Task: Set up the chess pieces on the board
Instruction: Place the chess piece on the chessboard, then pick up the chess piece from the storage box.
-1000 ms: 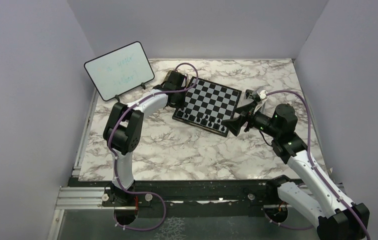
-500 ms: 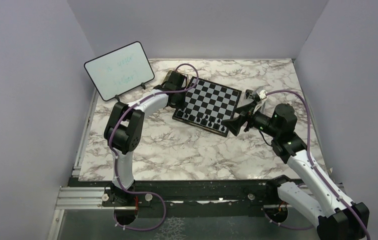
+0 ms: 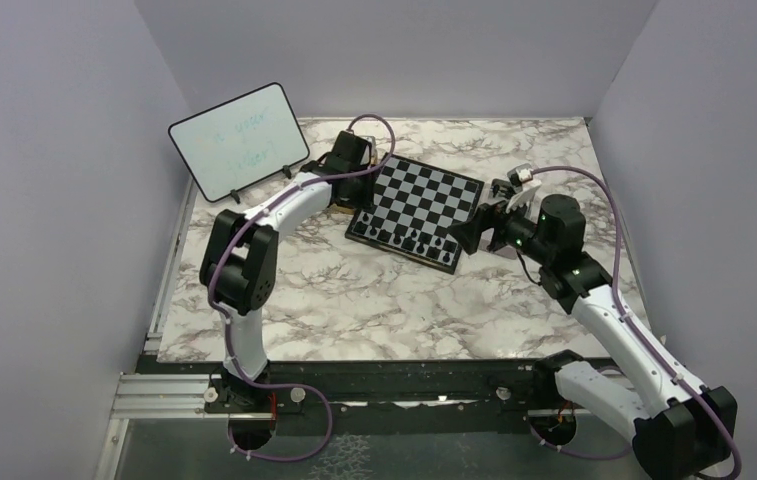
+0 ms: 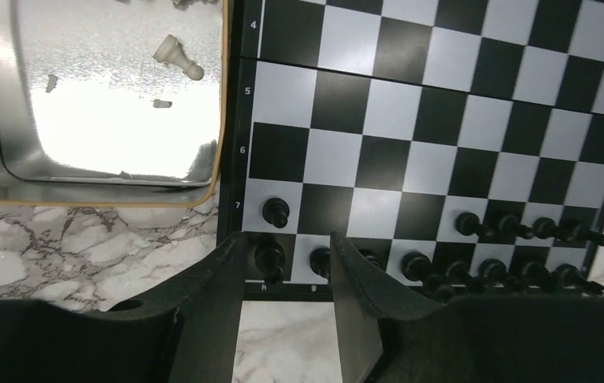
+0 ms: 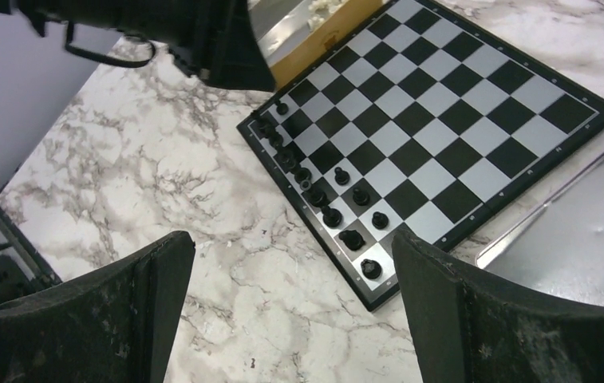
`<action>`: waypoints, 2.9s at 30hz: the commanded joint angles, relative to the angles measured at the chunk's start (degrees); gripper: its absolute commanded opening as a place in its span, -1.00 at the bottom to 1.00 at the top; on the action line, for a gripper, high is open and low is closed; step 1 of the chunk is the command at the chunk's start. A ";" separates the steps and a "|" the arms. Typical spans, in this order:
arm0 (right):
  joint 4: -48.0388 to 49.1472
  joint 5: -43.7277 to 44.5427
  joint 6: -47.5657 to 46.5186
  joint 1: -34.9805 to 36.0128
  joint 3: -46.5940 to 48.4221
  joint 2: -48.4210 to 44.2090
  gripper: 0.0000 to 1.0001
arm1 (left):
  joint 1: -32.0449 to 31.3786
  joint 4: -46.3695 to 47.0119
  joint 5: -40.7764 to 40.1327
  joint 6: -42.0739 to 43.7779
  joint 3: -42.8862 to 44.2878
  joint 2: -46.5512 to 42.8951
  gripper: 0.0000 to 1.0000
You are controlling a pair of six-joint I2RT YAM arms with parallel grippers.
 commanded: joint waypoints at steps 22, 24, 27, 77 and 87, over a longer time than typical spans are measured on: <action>-6.49 35.36 -5.08 0.28 13.28 24.08 0.79 | 0.20 2.22 10.14 1.16 -24.35 -35.96 0.98; -4.20 39.91 -8.78 0.05 13.10 25.26 0.66 | 0.20 3.46 9.47 1.90 -27.08 -38.25 0.98; -0.70 43.20 -14.44 -0.58 13.20 27.11 0.42 | 0.11 6.44 7.80 1.62 -31.60 -41.27 0.98; 9.43 34.59 11.61 -11.82 27.05 59.23 -0.49 | -0.50 4.89 4.53 4.17 -32.41 -42.65 0.98; 9.86 34.31 10.63 -11.93 28.05 61.43 -0.49 | -0.50 4.79 4.63 4.40 -32.36 -42.46 0.98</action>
